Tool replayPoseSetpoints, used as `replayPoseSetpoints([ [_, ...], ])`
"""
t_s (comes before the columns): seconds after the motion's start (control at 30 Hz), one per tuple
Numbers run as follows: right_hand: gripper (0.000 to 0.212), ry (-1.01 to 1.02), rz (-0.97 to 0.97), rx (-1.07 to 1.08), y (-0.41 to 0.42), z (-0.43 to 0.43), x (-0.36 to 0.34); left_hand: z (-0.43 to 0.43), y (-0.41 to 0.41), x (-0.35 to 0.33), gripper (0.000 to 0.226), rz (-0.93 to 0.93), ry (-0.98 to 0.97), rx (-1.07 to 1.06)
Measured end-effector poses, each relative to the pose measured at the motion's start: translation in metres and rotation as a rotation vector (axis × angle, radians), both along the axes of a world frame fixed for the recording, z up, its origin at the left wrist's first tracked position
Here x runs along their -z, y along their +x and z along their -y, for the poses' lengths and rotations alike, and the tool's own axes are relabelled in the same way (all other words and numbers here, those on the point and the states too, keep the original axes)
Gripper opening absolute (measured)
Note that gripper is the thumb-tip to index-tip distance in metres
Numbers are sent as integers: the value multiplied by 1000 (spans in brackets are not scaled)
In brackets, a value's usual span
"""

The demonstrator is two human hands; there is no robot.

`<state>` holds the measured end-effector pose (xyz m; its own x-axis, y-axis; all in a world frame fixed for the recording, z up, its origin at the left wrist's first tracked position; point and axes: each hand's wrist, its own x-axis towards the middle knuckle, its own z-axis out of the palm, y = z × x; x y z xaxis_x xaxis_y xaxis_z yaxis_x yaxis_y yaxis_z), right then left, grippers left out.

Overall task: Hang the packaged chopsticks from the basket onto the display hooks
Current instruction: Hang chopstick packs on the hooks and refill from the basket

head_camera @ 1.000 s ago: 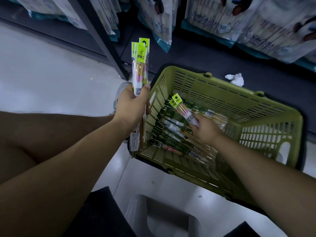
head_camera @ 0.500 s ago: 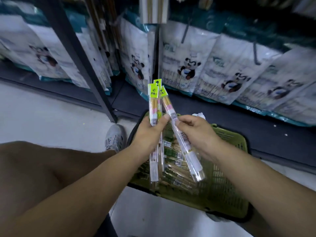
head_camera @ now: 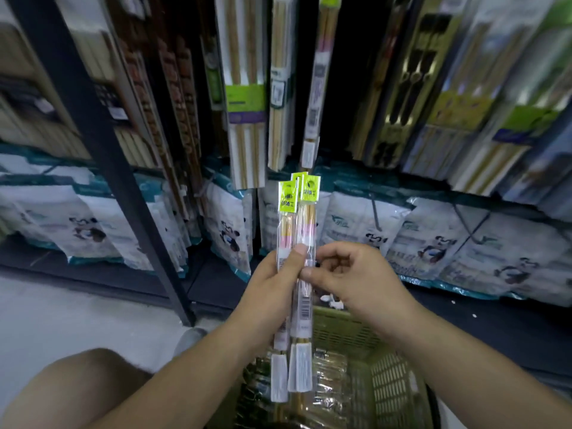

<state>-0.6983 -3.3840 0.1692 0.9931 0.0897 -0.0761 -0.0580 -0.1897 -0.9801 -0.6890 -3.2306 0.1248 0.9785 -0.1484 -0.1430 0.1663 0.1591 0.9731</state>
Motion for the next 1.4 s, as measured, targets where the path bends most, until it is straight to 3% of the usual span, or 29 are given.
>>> replayPoseSetpoints([
  [0.17, 29, -67, 99, -25, 27, 10, -52, 8, 28, -45, 40, 145, -65, 46],
  [0.37, 9, -6, 277, 105, 68, 18, -114, 16, 67, -88, 26, 363, -63, 47],
  [0.43, 13, -19, 335, 164, 84, 16, -127, 17, 75, -94, 19, 435, -39, 48],
  [0.6, 15, -16, 405, 204, 111, 3, -141, 15, 92, -103, 35, 548, -31, -62],
  [0.7, 11, -29, 475, 214, 119, -5, -150, 9, 100, -108, 35, 582, -33, -138],
  [0.97, 34, -6, 593, 278, 138, -21, -196, -12, 107, -112, 21, 599, 21, -244],
  [1.07, 37, -31, 587, 285, 142, -24, -203, -15, 108, -111, 24, 621, 2, -248],
  [1.2, 38, -52, 555, 300, 146, -24, -208, -17, 107, -112, 9, 632, -18, -192],
  [1.4, 38, -109, 561, 317, 149, -27, -208, -19, 110, -110, 21, 612, -49, -131],
])
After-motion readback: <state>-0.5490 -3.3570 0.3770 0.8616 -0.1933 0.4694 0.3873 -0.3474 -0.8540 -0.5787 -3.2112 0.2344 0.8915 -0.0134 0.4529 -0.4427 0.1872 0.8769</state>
